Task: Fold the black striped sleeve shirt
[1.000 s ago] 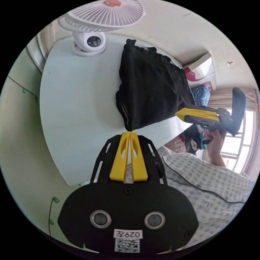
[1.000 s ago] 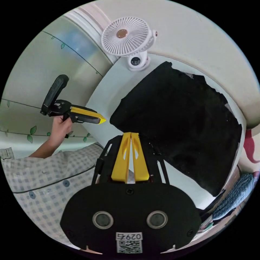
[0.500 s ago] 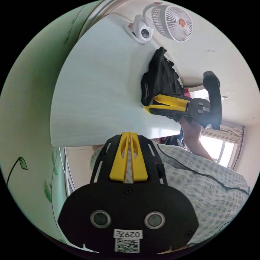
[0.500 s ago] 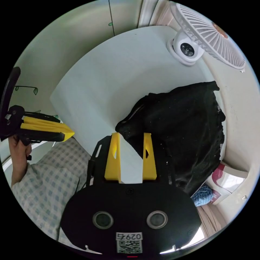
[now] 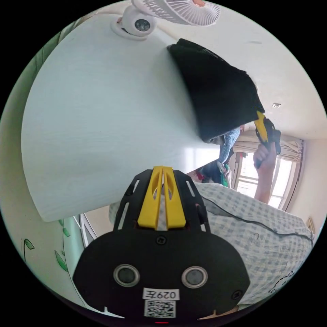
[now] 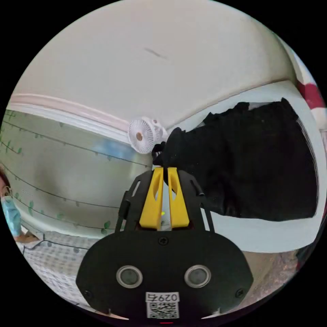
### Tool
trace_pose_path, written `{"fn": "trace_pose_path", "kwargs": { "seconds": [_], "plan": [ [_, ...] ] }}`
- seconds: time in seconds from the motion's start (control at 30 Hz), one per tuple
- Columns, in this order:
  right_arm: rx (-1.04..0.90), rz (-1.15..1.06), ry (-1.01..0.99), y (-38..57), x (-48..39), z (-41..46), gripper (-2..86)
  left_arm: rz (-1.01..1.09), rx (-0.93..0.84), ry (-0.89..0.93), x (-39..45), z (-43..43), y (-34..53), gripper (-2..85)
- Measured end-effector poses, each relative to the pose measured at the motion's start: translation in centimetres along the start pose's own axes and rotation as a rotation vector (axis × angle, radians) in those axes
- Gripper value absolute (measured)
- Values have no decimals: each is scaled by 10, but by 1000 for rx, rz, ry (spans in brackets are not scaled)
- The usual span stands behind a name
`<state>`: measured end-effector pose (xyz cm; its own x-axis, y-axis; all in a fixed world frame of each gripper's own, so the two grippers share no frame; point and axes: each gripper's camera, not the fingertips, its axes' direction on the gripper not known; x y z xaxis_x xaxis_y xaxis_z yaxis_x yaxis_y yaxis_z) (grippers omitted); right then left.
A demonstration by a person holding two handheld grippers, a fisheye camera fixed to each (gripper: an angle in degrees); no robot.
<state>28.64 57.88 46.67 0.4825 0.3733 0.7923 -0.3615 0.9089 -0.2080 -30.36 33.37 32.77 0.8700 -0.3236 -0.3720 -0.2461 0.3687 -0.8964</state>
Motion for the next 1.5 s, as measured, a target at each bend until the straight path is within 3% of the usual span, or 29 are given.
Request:
{"fn": "trace_pose_path", "kwargs": {
  "seconds": [0.1, 0.2, 0.33, 0.47, 0.7, 0.9, 0.97, 1.03, 1.23, 1.43, 1.5],
  "plan": [
    [210, 148, 122, 9, 68, -114, 8, 57, -43, -12, 34, 20, -18, -8],
    [117, 388, 205, 10, 167, -170, 8, 141, -91, -44, 79, 46, -39, -4],
    [-1, 554, 65, 14, 250, -213, 9, 284, -201, -71, 162, 98, -68, 51],
    [59, 583, -160, 17, 278, -269, 7, 367, -202, -132, 242, 145, -83, 93],
    [110, 423, -50, -4, 262, -370, -2, 466, -66, -215, 335, 185, -86, 12],
    [-220, 213, -41, -52, 238, -356, -4, 487, -151, -251, 384, 246, -99, -9],
    [-356, 210, 123, -60, 245, -342, -4, 471, -270, -364, 389, 287, -104, -9],
    [-408, 144, 270, -61, 251, -345, -5, 489, -281, -381, 397, 298, -103, -10],
    [-307, 316, 46, -53, 276, -393, -6, 492, -281, -430, 410, 313, -98, -10],
    [-81, 483, -92, -33, 290, -447, -5, 334, -181, -140, 365, 299, -92, -10],
    [8, 562, -56, -21, 292, -469, -5, 316, -169, -115, 359, 299, -91, -10]
  ]
}}
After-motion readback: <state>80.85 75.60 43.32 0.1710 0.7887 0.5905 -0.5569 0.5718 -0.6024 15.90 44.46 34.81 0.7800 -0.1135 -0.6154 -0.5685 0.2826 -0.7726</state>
